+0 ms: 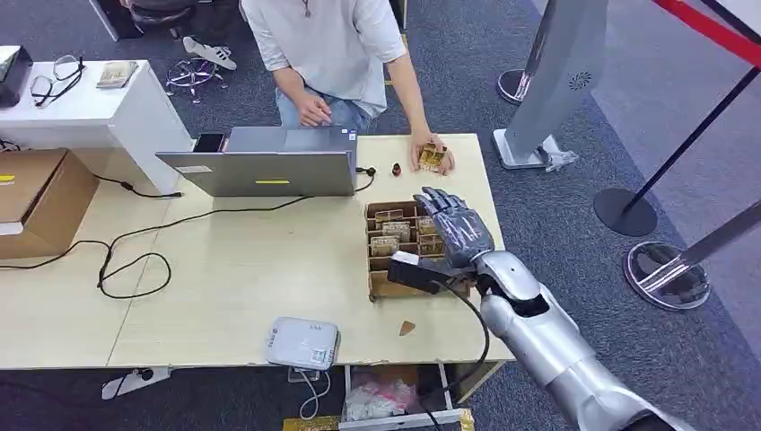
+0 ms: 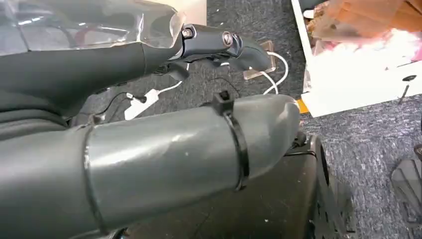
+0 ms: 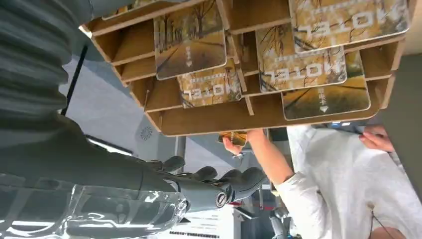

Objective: Pass the card to the sensor for recognition and then transmit it.

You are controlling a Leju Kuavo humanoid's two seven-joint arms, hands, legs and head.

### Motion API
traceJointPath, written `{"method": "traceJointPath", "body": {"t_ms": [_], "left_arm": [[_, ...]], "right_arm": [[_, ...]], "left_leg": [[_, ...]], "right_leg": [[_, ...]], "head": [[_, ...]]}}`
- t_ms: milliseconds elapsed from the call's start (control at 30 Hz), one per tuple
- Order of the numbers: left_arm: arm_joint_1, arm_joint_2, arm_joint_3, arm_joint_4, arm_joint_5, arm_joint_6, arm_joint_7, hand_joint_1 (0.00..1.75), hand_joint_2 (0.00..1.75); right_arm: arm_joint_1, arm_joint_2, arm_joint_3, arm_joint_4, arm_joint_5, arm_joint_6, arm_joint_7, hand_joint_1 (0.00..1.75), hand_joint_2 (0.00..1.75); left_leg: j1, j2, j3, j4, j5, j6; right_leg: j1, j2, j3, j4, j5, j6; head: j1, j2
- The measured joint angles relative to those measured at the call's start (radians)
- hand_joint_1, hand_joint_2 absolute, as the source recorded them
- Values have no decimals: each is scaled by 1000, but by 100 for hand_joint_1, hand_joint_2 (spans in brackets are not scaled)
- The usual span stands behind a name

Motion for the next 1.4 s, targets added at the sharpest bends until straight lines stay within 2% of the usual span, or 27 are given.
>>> {"method": "traceJointPath", "body": {"t_ms": [600,1100,1167,1200,1233,1300,1367,1400], "left_arm": [[-23,3,-110,0,0,-45,-16,0,0],[-44,9,-204,0,0,-86,-67,0,0],[-47,9,-216,0,0,-90,-70,0,0],[-48,9,-220,0,0,-92,-72,0,0],[-49,10,-226,0,0,-95,-76,0,0],[-52,10,-238,0,0,-101,-83,0,0],[-55,10,-248,0,0,-109,-88,0,0],[-56,10,-253,0,0,-109,-89,0,0]], "right_arm": [[18,-40,4,-29,7,27,44,0,175],[47,-67,5,-90,10,56,54,0,175],[50,-67,5,-91,10,57,54,14,175],[53,-67,5,-93,10,57,55,16,175],[55,-67,5,-96,11,57,55,37,175],[58,-67,5,-97,15,59,57,40,175],[60,-67,5,-99,16,61,58,58,175],[61,-67,5,-99,16,61,58,58,175]], "left_leg": [[0,0,0,0,0,0],[0,0,0,0,0,0],[0,0,0,0,0,0],[0,0,0,0,0,0],[0,0,0,0,0,0],[0,0,0,0,0,0],[0,0,0,0,0,0],[0,0,0,0,0,0]], "right_leg": [[0,0,0,0,0,0],[0,0,0,0,0,0],[0,0,0,0,0,0],[0,0,0,0,0,0],[0,0,0,0,0,0],[0,0,0,0,0,0],[0,0,0,0,0,0],[0,0,0,0,0,0]], "head": [[0,0],[0,0],[0,0],[0,0],[0,0],[0,0],[0,0],[0,0]]}}
